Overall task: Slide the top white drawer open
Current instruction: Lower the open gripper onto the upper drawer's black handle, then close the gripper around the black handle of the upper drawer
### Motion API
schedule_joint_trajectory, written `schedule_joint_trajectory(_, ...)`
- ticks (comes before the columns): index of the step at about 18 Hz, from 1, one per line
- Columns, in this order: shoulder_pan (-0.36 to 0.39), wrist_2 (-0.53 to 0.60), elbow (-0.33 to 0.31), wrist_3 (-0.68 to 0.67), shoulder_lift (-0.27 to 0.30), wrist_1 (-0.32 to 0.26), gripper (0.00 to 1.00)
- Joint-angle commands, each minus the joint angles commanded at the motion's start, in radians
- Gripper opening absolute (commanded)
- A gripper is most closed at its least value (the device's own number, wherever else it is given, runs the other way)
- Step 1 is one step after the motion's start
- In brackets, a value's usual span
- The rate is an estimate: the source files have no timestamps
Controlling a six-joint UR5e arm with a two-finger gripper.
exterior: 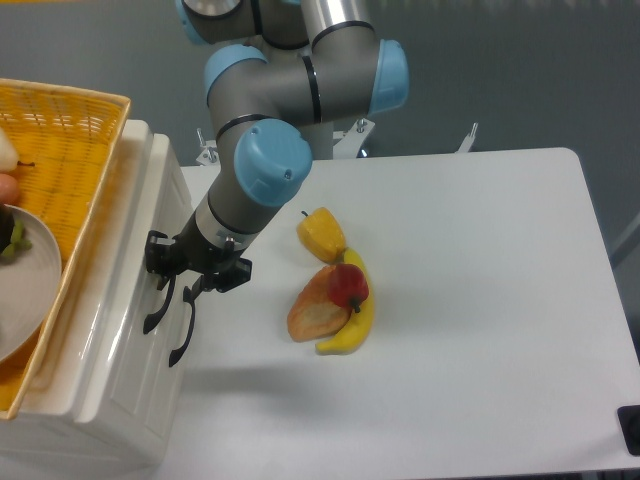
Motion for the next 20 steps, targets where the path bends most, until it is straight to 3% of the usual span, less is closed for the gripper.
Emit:
schedule_joint_trajectory(5, -0.006, 0.002, 0.000, -0.006, 0.000, 0.000, 0.40)
schedule_joint_trajectory(12, -0.006, -0.002, 0.000, -0.009, 0.000, 0.018, 0.39)
schedule_joint_trajectory(20, -0.008, -0.002, 0.000, -0.008, 0.002, 0.020, 0.24)
